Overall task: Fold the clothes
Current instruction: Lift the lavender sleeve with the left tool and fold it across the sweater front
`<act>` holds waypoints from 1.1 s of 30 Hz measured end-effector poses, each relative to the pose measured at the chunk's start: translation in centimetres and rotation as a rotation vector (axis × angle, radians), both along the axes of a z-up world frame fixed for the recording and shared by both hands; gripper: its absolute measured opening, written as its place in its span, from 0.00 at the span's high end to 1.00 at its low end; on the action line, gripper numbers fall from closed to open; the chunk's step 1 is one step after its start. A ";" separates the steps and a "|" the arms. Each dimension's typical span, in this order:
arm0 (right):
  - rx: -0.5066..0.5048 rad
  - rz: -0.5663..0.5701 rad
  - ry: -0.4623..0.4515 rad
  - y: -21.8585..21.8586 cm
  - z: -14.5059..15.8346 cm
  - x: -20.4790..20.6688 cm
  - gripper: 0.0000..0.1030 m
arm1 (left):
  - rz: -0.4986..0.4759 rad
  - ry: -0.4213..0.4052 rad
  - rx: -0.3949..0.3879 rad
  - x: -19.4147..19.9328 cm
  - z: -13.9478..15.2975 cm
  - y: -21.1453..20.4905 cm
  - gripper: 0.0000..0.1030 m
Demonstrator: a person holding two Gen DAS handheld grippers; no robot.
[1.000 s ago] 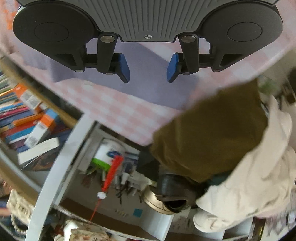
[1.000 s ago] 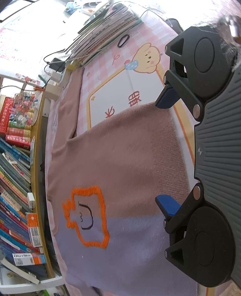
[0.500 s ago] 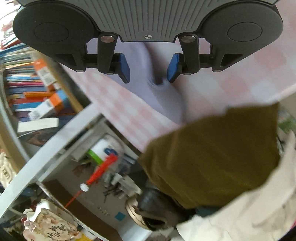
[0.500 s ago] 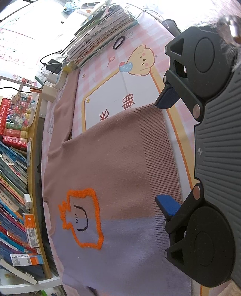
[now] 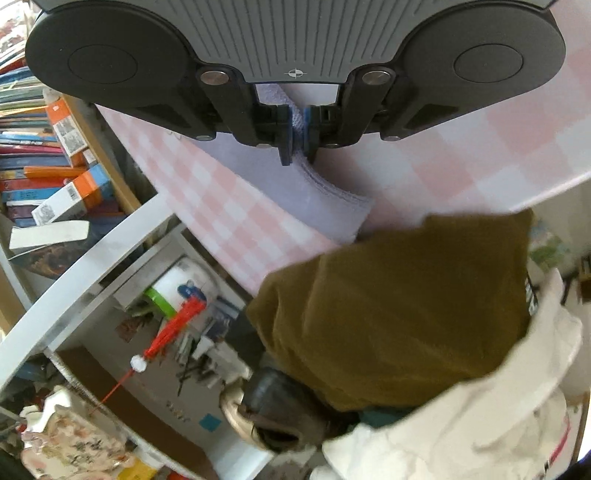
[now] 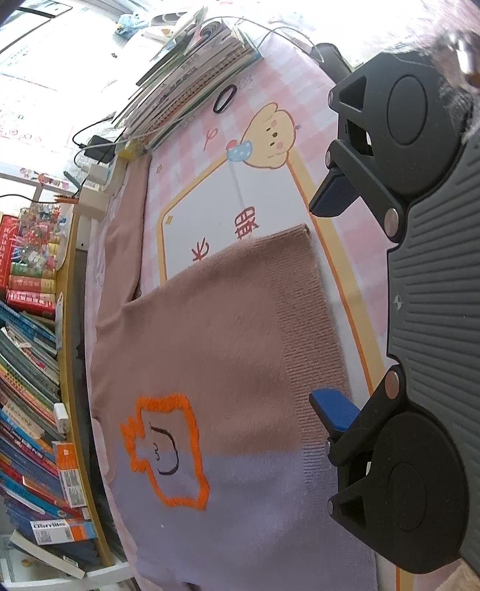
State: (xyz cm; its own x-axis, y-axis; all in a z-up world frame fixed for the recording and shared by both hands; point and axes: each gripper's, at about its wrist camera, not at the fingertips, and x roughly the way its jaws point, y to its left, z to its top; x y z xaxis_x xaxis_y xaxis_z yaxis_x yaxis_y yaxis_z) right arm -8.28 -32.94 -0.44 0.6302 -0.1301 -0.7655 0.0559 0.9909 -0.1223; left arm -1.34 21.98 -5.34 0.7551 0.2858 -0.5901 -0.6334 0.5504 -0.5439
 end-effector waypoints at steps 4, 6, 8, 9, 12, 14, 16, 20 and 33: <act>0.000 0.029 -0.011 0.5 0.2 0.4 0.03 | -0.035 -0.072 0.061 -1.2 2.0 -0.9 0.97; 0.003 0.045 -0.016 0.7 0.2 0.7 0.03 | -0.047 -0.110 0.064 -1.5 3.0 -1.1 0.97; 0.007 0.063 -0.019 0.7 0.3 1.1 0.03 | -0.055 -0.140 0.070 -1.5 3.9 -1.5 0.97; 0.009 0.071 -0.021 0.7 0.3 1.2 0.03 | -0.061 -0.157 0.075 -1.5 4.4 -1.8 0.97; 0.016 0.090 -0.032 0.4 0.4 1.7 0.03 | -0.080 -0.205 0.095 -1.4 6.1 -3.2 0.97; 0.023 0.104 -0.041 -0.1 0.4 2.1 0.03 | -0.093 -0.231 0.107 -1.2 7.2 -4.3 0.97; 0.030 0.122 -0.048 -0.5 0.5 2.7 0.03 | -0.111 -0.248 0.119 -1.0 8.2 -5.8 0.97; 0.034 0.185 -0.060 -1.7 0.6 4.1 0.03 | -0.152 -0.272 0.155 -0.1 10.1 -9.7 0.97; 0.127 0.364 -0.057 -9.7 0.3 10.1 0.03 | -0.278 -0.241 0.289 5.8 13.9 -24.8 0.97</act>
State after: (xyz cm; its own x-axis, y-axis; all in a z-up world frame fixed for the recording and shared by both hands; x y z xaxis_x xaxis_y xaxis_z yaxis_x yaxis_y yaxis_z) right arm 1.84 -42.64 -0.14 0.6598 0.2034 -0.7234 -0.2989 0.9543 -0.0043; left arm 4.48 -2.84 8.52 0.9320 0.1806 -0.3142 -0.3151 0.8320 -0.4565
